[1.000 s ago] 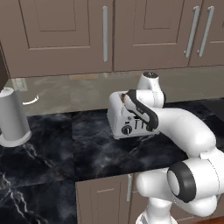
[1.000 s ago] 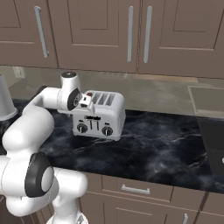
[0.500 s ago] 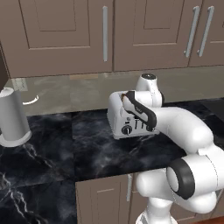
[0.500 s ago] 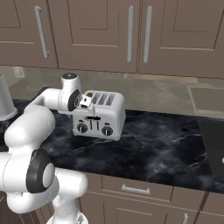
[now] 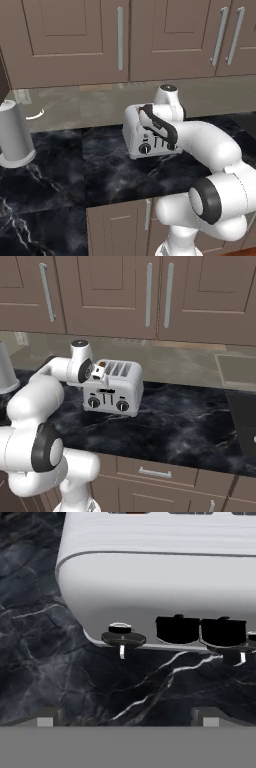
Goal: Start the toaster. Once the lever pops up, take the bread to the plate on the dining counter.
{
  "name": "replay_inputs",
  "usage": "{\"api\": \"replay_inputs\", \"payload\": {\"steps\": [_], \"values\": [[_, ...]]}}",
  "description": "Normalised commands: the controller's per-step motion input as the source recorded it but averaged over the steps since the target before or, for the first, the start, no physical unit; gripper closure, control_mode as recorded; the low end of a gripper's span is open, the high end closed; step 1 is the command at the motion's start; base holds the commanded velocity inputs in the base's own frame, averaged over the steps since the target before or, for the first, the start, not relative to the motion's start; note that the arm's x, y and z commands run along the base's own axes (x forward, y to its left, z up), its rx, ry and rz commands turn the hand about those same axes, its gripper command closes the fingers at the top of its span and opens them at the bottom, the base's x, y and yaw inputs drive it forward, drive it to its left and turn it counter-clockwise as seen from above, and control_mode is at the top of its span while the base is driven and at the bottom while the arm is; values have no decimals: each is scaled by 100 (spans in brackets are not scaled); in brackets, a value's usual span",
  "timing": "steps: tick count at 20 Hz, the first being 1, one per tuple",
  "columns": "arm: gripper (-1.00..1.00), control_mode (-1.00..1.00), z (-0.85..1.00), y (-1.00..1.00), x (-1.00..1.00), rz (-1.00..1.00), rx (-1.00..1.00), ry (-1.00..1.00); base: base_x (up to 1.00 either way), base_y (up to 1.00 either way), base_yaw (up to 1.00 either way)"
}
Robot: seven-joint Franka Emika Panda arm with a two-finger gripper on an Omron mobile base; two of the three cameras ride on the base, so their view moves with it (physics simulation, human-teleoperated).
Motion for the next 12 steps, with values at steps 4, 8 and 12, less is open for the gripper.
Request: {"api": "replay_inputs", "payload": {"steps": [4,8,12], "values": [[-100,-100,-6,0,2,1,0,0,0,0,0],[-100,-100,-3,0,12,0,0,0,0,0,0],[-100,-100,0,0,15,0,0,0,0,0,0]]}}
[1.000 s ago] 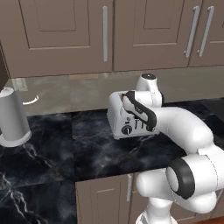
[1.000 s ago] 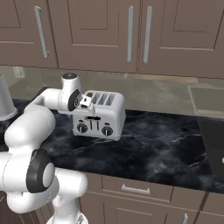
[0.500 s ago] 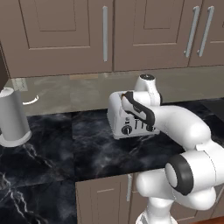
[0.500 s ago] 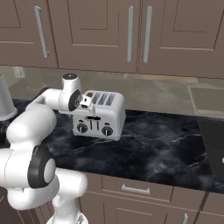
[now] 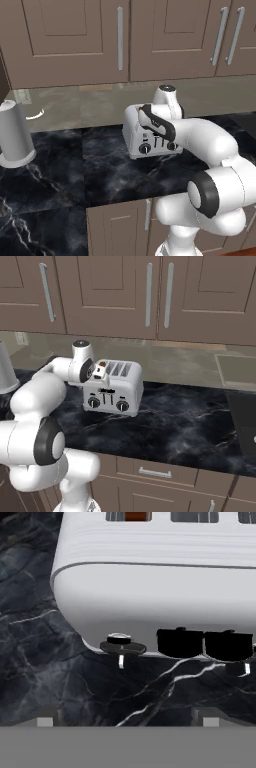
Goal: Start the toaster. Once the lever pops up, take the bread to the plate on the dining counter.
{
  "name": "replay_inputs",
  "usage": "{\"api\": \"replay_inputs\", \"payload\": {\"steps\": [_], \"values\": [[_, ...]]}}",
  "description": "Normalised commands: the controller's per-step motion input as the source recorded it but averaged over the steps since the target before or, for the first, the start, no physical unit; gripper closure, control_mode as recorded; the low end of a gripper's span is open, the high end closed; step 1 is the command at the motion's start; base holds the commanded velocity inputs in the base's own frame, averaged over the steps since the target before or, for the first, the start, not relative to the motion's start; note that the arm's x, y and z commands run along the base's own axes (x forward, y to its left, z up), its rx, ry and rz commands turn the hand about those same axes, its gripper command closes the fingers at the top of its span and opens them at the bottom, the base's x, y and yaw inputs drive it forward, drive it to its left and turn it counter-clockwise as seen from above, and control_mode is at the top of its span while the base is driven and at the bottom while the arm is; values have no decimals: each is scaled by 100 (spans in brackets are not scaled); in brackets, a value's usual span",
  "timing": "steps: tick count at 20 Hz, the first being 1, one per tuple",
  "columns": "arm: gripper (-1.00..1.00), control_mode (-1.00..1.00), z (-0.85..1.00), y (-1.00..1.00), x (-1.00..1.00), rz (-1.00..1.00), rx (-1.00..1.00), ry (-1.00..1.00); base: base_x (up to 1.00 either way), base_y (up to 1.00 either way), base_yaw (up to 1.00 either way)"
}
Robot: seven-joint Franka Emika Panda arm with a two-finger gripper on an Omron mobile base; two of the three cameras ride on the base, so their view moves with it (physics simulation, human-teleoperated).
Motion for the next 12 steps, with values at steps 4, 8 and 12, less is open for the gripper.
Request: {"api": "replay_inputs", "payload": {"steps": [4,8,12], "values": [[-100,-100,0,0,14,0,0,0,0,0,0],[-100,-100,0,0,14,0,0,0,0,0,0],[-100,-100,-1,0,13,0,0,0,0,0,0]]}}
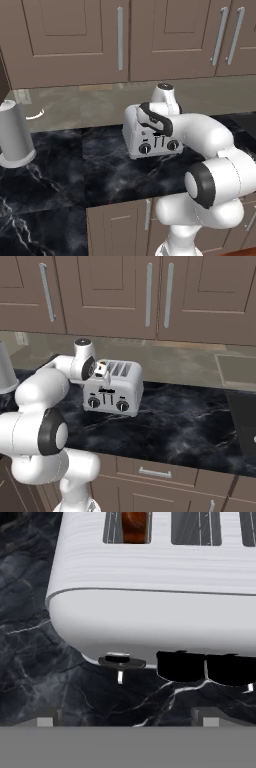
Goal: Start the toaster. Once the lever pops up, take the bread to the plate on the dining counter.
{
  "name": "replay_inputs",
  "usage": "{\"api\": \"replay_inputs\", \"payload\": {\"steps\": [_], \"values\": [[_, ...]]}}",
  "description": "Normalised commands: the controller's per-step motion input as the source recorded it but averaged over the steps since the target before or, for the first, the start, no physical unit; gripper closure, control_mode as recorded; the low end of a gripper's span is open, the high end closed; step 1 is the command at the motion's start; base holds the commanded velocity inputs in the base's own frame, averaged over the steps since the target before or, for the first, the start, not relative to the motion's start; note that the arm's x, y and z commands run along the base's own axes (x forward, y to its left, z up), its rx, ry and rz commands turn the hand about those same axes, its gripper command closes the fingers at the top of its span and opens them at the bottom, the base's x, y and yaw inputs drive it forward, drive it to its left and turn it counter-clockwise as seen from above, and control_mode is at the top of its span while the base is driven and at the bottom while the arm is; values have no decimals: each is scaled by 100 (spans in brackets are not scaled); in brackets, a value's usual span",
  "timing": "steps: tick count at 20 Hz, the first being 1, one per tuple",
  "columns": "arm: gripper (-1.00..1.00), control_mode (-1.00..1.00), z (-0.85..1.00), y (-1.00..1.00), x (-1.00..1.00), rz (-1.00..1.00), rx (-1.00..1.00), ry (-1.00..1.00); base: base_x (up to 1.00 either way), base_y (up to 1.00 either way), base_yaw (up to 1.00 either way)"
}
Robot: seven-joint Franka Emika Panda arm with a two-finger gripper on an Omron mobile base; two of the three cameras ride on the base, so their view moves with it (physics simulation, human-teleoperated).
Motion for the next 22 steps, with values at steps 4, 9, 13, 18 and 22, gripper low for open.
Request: {"api": "replay_inputs", "payload": {"steps": [4,9,13,18,22], "values": [[-100,-100,0,0,0,0,0,0,0,0,0],[-100,-100,-8,0,6,0,0,0,0,0,0],[-100,-100,-14,0,10,0,0,0,0,0,0],[-100,-100,-10,0,8,3,0,0,0,0,0],[-100,-100,-9,0,7,6,0,0,0,0,0]]}}
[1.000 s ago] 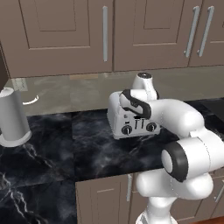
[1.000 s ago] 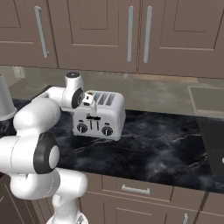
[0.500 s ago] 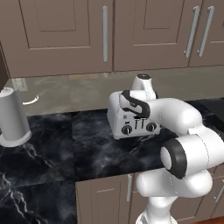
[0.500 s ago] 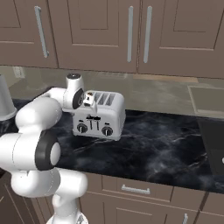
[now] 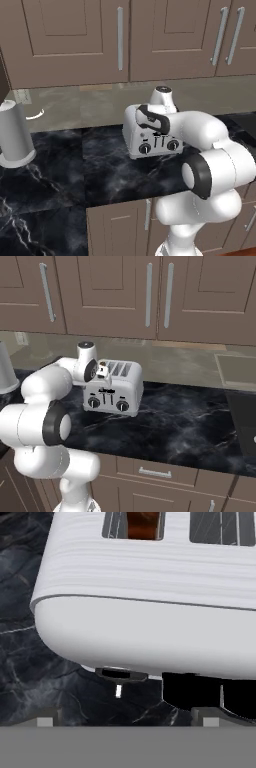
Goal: Start the toaster. Once the lever pops up, take the bread to the plate on the dining counter.
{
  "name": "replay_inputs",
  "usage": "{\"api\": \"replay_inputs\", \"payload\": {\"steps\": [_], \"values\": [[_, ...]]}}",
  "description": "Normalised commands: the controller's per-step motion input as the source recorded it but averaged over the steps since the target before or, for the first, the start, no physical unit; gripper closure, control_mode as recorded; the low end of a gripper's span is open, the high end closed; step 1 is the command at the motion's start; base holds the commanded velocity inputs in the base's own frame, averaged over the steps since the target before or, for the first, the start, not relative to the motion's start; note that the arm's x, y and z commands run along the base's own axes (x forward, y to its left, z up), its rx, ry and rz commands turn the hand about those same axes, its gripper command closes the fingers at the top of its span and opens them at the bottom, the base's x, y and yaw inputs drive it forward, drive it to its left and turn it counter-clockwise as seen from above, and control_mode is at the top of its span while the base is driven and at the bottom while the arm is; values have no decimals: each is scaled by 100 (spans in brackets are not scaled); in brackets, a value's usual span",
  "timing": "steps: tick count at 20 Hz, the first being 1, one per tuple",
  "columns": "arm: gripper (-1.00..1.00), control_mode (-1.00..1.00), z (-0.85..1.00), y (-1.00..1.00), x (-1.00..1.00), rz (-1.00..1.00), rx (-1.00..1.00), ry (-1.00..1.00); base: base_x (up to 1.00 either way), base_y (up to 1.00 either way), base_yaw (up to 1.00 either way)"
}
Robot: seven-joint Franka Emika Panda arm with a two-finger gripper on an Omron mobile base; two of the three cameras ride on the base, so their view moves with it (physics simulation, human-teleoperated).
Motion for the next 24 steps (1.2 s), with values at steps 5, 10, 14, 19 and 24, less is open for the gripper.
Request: {"api": "replay_inputs", "payload": {"steps": [5,10,14,19,24], "values": [[-100,-100,-15,0,6,8,0,0,0,0,0],[-100,-100,-12,0,0,7,0,0,0,0,0],[-100,-100,-15,0,0,2,0,-1,0,0,0],[-100,-100,-15,0,0,0,0,-3,0,0,0],[-100,-100,-9,0,0,0,0,-5,0,0,0]]}}
